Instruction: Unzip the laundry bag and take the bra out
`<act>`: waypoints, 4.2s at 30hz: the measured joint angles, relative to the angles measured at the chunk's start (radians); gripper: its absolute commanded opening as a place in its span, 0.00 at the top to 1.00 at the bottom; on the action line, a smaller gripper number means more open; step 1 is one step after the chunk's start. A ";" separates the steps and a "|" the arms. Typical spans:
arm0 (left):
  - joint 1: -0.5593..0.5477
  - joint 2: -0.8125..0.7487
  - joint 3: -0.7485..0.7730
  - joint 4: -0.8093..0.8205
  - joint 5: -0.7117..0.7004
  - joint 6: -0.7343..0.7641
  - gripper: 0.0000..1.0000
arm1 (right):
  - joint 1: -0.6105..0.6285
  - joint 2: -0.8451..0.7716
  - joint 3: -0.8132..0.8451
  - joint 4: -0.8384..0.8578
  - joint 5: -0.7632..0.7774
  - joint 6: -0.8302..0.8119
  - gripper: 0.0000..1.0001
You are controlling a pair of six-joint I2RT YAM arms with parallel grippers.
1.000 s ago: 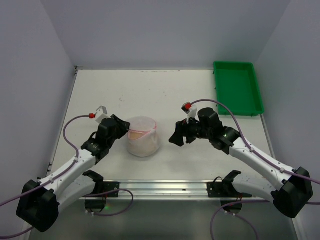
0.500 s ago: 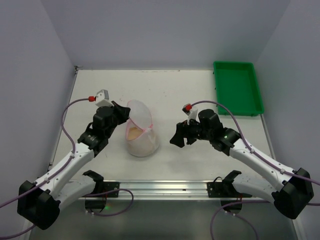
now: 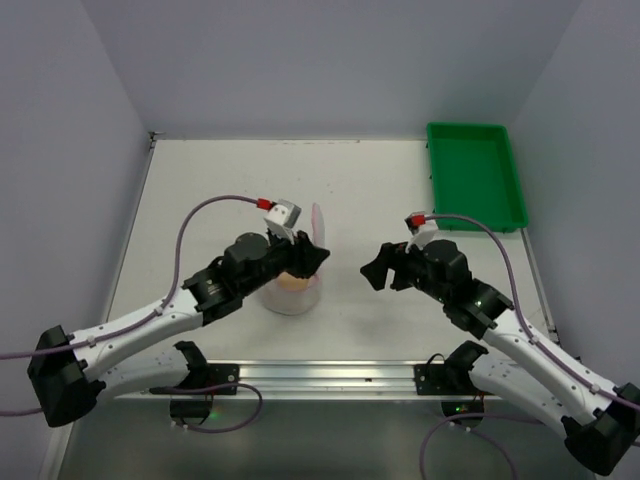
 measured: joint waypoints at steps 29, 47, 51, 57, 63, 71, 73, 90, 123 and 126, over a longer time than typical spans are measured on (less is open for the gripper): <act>0.196 0.051 -0.022 -0.427 -0.327 -0.259 0.23 | 0.124 0.212 0.100 0.063 -0.001 0.023 0.29; 0.208 -0.126 -0.172 -0.215 -0.217 -0.144 1.00 | 0.243 0.785 0.499 0.170 -0.142 -0.135 0.36; 0.208 -0.153 -0.211 -0.180 -0.194 -0.114 1.00 | 0.267 0.885 0.513 0.179 -0.134 -0.150 0.25; 0.208 -0.184 -0.242 -0.167 -0.185 -0.097 1.00 | 0.282 1.023 0.570 0.162 -0.105 -0.164 0.28; 0.208 -0.183 -0.245 -0.164 -0.184 -0.091 1.00 | 0.293 1.081 0.622 0.153 -0.095 -0.181 0.97; 0.208 -0.189 -0.254 -0.172 -0.212 -0.103 1.00 | 0.296 0.989 0.573 0.137 -0.071 -0.192 1.00; 0.208 -0.189 -0.254 -0.187 -0.240 -0.121 1.00 | 0.296 0.912 0.545 0.118 -0.059 -0.203 1.00; 0.208 -0.119 -0.250 -0.213 -0.249 -0.159 1.00 | 0.036 0.430 0.542 0.122 -0.084 -0.172 1.00; 0.208 -0.021 -0.251 -0.140 -0.126 -0.186 1.00 | -0.696 1.136 1.006 0.134 0.341 0.046 1.00; 0.208 -0.007 -0.251 -0.140 -0.124 -0.189 1.00 | -0.742 1.175 1.064 0.137 0.346 0.041 1.00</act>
